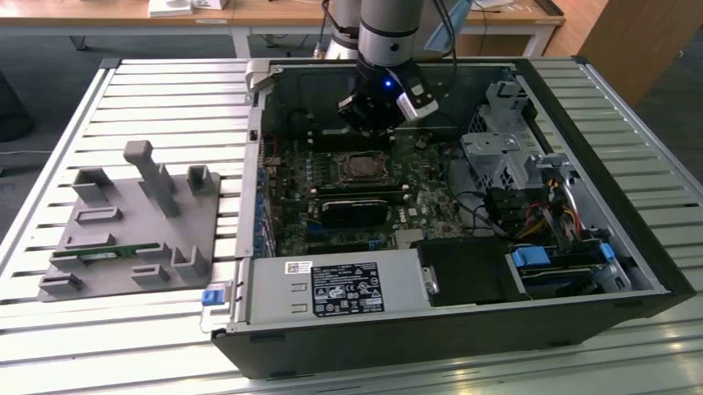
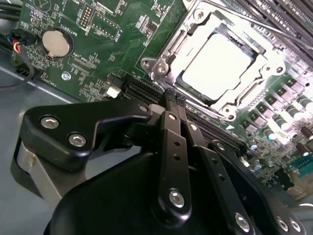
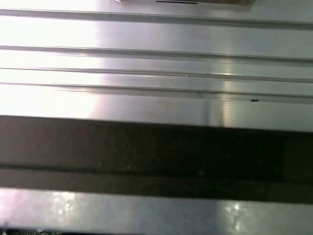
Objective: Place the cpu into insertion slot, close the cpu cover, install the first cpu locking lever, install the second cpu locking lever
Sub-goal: 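Install the first cpu locking lever, then install the second cpu locking lever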
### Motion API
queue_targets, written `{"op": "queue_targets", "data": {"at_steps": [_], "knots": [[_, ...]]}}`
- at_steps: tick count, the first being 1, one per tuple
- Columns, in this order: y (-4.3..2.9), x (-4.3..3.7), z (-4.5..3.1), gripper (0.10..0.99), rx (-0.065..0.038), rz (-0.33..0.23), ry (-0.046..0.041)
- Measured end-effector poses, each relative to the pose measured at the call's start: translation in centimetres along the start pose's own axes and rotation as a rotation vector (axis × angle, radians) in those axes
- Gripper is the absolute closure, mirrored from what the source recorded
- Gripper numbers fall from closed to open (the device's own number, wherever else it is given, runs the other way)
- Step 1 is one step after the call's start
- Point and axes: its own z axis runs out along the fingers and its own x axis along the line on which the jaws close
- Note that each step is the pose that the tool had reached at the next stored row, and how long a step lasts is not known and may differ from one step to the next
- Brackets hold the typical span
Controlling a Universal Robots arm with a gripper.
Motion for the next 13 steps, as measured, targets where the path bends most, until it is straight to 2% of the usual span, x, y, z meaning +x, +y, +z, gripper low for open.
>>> {"op": "queue_targets", "data": {"at_steps": [13], "knots": [[-0.43, 0.0, -0.03, 0.98, 0.0, 0.0, 0.0001]]}}
